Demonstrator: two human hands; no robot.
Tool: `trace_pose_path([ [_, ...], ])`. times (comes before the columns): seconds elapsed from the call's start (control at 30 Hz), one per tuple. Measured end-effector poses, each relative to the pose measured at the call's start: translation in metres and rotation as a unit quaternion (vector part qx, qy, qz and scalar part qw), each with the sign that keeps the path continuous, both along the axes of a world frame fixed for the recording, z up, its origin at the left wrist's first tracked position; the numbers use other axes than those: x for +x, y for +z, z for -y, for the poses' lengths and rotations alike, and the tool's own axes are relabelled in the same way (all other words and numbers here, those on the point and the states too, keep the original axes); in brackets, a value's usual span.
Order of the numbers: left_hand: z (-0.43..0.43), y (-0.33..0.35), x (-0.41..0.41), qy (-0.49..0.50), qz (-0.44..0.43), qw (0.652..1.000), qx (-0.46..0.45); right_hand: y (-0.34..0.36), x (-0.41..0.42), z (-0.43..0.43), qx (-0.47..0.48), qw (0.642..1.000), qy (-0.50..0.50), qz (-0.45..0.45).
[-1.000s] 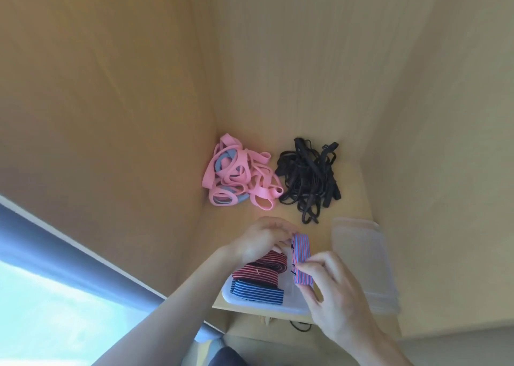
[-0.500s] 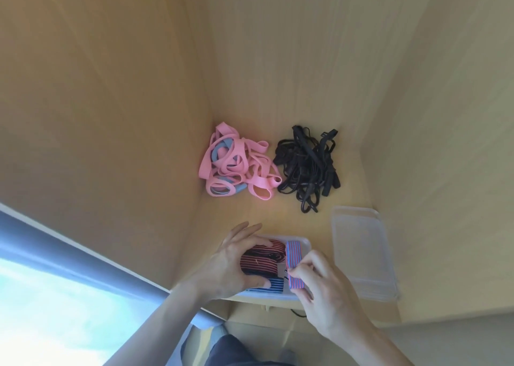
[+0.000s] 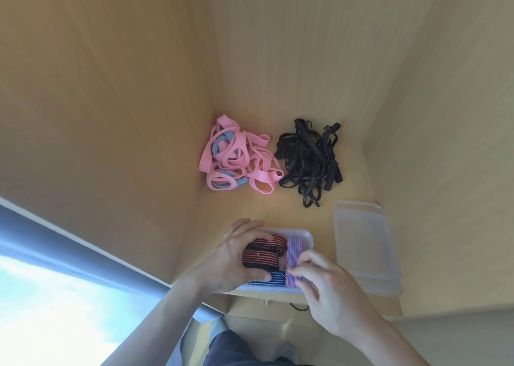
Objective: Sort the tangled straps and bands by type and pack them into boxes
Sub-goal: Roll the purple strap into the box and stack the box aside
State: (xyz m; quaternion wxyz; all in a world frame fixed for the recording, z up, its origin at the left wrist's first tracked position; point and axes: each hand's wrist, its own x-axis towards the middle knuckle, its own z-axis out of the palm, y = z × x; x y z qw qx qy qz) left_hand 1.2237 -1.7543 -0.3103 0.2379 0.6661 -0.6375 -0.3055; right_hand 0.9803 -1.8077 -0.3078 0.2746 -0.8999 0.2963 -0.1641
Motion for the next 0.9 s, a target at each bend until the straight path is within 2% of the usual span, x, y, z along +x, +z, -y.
trace_pose_path([
  [0.17, 0.002, -0.002, 0.0, -0.005, 0.002, 1.0, -0.014, 0.001, 0.006, -0.001, 0.003, 0.999, -0.03, -0.029],
  [0.3, 0.002, -0.003, 0.0, -0.02, 0.004, 1.0, -0.023, 0.008, 0.018, 0.0, -0.055, 0.991, -0.055, -0.105],
  [0.4, 0.001, -0.006, 0.0, -0.023, 0.006, 0.999, -0.024, 0.011, 0.021, 0.005, -0.042, 0.987, -0.071, -0.139],
  [0.57, 0.0, -0.009, -0.001, -0.026, 0.012, 0.999, -0.02, 0.011, 0.023, 0.013, -0.023, 0.982, -0.05, -0.183],
  [0.9, -0.004, -0.011, -0.001, -0.04, 0.007, 0.999, -0.006, 0.024, 0.04, 0.012, -0.077, 0.958, -0.037, -0.275],
])
